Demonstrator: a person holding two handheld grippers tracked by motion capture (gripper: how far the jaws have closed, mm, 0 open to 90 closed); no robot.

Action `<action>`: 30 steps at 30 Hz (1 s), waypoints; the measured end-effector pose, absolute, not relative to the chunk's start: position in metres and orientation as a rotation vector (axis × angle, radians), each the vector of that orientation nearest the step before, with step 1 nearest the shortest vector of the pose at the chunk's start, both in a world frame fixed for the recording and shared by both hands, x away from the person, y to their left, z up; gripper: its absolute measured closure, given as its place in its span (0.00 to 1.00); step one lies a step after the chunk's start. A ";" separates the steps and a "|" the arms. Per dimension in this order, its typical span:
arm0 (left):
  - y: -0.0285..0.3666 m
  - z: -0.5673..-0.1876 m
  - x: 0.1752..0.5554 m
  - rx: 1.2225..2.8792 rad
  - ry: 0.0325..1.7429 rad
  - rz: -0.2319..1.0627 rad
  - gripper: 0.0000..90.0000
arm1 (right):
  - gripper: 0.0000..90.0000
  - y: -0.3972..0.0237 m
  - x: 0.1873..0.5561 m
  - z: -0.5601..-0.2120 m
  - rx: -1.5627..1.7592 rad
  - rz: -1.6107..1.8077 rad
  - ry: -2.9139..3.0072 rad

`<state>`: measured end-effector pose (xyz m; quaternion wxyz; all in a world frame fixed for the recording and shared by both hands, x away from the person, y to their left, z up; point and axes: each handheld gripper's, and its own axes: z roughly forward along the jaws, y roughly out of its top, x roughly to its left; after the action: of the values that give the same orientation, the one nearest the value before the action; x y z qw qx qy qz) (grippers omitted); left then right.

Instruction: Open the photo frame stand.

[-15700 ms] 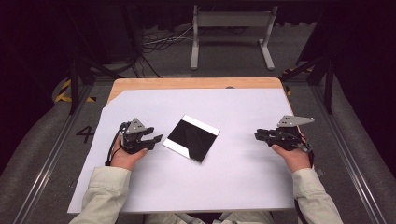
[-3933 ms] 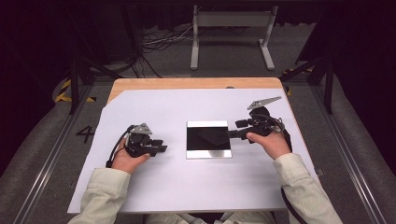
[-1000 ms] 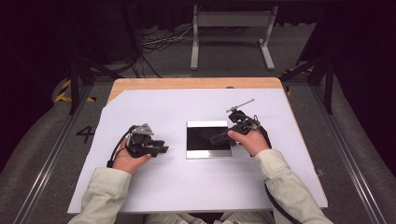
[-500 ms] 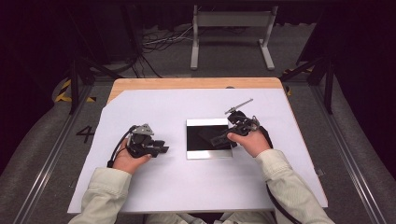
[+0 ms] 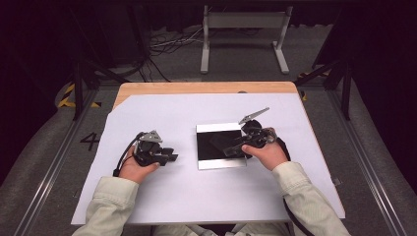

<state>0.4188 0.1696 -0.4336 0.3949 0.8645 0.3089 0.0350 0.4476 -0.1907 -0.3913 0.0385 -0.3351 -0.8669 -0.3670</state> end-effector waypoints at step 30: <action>0.168 -0.435 0.418 2.194 0.783 0.087 0.71 | 0.92 -0.209 0.414 -0.365 -0.696 -1.122 -2.744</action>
<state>0.4184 0.1676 -0.4347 0.3943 0.8649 0.3088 0.0342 0.4141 -0.2090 -0.3646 0.0479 -0.2284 -0.9000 -0.3681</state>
